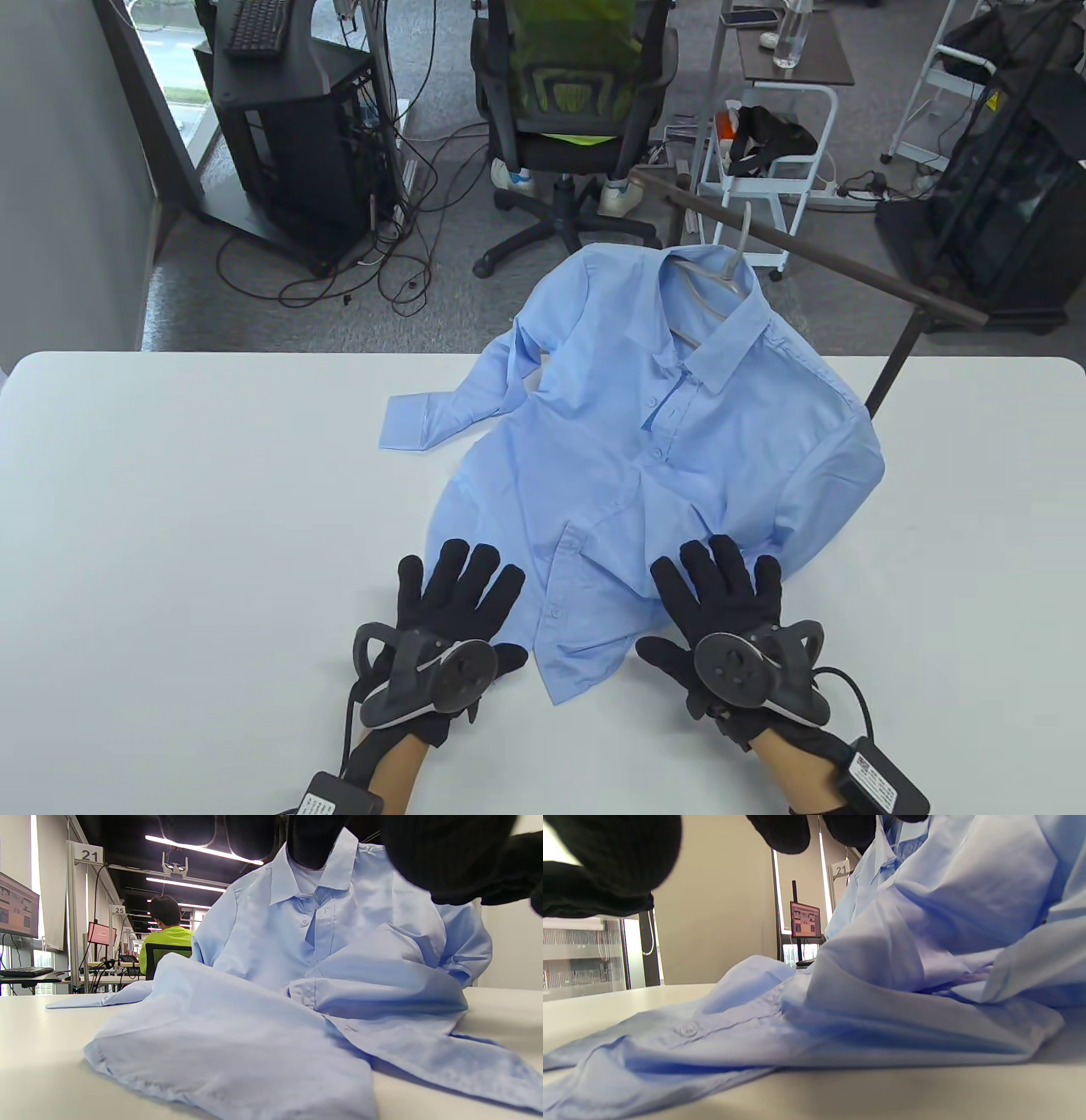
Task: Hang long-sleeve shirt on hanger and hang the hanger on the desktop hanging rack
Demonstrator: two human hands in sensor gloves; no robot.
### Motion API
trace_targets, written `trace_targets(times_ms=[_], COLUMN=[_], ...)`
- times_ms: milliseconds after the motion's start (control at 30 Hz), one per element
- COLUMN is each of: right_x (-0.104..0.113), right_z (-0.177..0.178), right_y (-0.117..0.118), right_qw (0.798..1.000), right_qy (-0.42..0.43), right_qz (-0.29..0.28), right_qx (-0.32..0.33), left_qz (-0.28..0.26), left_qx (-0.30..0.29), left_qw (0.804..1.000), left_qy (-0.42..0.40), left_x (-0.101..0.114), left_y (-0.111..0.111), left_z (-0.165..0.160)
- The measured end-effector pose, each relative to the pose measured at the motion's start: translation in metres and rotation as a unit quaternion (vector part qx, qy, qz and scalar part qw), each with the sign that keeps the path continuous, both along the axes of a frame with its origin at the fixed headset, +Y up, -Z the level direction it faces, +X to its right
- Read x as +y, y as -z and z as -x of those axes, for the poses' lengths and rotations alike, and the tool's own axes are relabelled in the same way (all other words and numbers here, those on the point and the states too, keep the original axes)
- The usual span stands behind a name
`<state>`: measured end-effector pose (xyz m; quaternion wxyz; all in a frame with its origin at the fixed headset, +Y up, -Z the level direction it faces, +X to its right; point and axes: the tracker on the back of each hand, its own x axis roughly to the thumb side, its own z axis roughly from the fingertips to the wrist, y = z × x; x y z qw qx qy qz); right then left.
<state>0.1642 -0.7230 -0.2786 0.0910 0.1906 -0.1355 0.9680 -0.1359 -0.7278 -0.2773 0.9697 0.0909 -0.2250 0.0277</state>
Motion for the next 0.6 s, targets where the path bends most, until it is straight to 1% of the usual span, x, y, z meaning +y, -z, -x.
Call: trace_targets(times_ms=[133,267,600], right_x=[-0.003,-0.004,-0.005], right_z=[0.004,0.007,0.013], right_y=[-0.002,-0.003,-0.004], right_qw=[1.0,1.0,0.999], right_qy=[-0.01,-0.014,-0.023], right_qz=[0.014,0.014,0.018], right_qx=[0.007,0.011,0.021], left_qz=[0.014,0.021,0.018], left_qx=[-0.006,-0.007,-0.005], left_qw=[1.0,0.999,1.0], left_qy=[0.013,0.025,0.021], left_x=[-0.006,-0.01,-0.011], left_y=[0.001,0.002,0.003], left_z=[-0.005,-0.007,-0.006])
